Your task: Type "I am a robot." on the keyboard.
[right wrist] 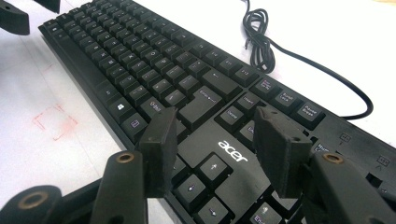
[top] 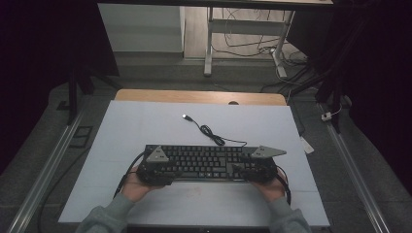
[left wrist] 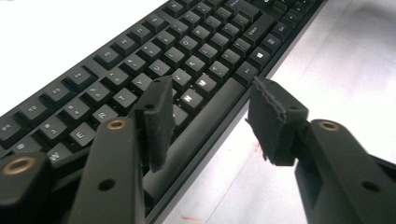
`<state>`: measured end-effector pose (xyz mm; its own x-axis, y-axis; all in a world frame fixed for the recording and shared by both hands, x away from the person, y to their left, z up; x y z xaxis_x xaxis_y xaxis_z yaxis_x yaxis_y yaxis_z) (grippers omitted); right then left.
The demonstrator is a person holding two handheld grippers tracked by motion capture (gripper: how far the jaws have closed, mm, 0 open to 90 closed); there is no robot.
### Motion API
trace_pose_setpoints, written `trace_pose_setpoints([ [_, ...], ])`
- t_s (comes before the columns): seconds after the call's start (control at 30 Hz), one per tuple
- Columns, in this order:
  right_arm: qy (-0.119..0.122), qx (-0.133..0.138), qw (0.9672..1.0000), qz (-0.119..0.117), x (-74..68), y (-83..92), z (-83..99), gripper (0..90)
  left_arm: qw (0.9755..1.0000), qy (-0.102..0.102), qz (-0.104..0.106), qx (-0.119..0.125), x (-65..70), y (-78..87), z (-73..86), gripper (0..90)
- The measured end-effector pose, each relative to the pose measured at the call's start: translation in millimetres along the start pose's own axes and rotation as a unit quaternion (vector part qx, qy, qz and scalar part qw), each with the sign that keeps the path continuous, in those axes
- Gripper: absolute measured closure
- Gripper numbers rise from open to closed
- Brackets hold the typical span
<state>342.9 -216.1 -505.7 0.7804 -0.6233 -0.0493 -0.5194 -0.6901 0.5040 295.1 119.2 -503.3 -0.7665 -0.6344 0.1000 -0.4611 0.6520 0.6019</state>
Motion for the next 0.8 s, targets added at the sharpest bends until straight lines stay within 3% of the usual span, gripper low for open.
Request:
trace_pose_setpoints([
  [0.27, 0.000, -0.002, 1.0000, 0.002, 0.3, -0.1, 0.4, 50.2, 0.9998, -0.010, 0.007, -0.018, 3.5, -8.9, 2.5, 68.0],
  [0.5, 0.000, -0.003, 1.0000, 0.002, 0.2, -0.4, 0.5, 50.2, 0.9995, -0.008, -0.002, -0.032, -0.1, -16.3, 7.0, 87.5],
  [0.8, 0.001, -0.004, 1.0000, 0.002, 0.4, -0.5, 0.7, 50.1, 0.9989, -0.009, -0.004, -0.047, -0.9, -25.7, 10.1, 89.1],
])
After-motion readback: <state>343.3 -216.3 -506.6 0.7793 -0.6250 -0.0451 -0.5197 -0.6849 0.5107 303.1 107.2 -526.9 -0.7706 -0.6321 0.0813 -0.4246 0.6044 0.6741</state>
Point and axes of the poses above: each handheld gripper's, and its own axes: y roughly backward along the jaws, z roughly out of its underside, x roughly to its right, the point moved 2 cm from there along -y, roughly forward along the jaws, and after that the axes turned 5 degrees about x, right-handed, at the moved point
